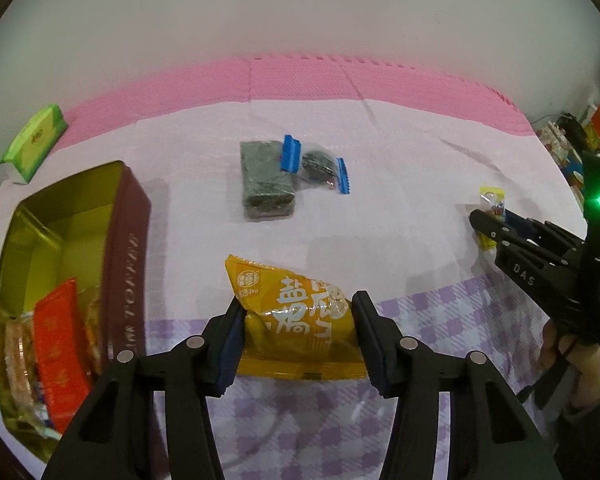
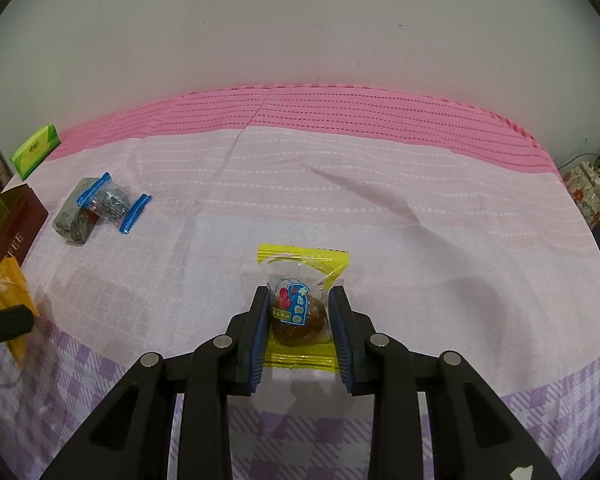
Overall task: Organize snacks
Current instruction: 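Carry the yellow bag into the tin and open the left gripper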
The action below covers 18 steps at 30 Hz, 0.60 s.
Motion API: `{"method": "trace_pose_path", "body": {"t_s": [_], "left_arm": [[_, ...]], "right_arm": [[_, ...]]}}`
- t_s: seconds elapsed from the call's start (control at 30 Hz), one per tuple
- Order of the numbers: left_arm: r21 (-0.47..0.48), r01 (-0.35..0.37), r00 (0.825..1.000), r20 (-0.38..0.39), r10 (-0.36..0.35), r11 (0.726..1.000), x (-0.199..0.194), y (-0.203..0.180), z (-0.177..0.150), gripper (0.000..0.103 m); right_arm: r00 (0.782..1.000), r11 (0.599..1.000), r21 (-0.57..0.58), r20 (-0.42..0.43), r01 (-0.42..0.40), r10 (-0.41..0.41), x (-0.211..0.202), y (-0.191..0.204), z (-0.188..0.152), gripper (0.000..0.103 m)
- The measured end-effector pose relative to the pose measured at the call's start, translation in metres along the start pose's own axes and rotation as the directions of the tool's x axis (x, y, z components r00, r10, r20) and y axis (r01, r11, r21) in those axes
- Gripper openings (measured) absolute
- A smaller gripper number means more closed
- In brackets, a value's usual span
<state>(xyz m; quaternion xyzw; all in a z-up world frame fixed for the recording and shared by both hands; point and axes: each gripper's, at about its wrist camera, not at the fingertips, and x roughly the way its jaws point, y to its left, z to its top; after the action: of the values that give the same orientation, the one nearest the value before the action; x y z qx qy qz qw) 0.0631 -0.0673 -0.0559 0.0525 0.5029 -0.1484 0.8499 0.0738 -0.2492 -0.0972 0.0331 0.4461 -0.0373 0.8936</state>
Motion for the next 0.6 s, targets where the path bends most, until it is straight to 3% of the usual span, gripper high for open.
{"method": "trace_pose_path", "body": {"t_s": [0.33, 0.43, 0.6], "left_arm": [[-0.049, -0.054, 0.993, 0.106, 0.059, 0.997, -0.041, 0.037, 0.013, 0.052], [-0.081, -0.117, 0.983, 0.133, 0.127, 0.990, -0.049, 0.065, 0.018, 0.052], [-0.171, -0.203, 0.968, 0.113, 0.224, 0.964, -0.047, 0.125, 0.023, 0.052]], "right_arm": [[1.000, 1.000, -0.003, 0.000, 0.004, -0.004, -0.001, 0.001, -0.001, 0.028], [1.000, 1.000, -0.003, 0.000, 0.004, -0.004, -0.001, 0.001, -0.001, 0.028], [1.000, 1.000, -0.007, 0.000, 0.009, -0.009, -0.001, 0.002, 0.000, 0.028]]}}
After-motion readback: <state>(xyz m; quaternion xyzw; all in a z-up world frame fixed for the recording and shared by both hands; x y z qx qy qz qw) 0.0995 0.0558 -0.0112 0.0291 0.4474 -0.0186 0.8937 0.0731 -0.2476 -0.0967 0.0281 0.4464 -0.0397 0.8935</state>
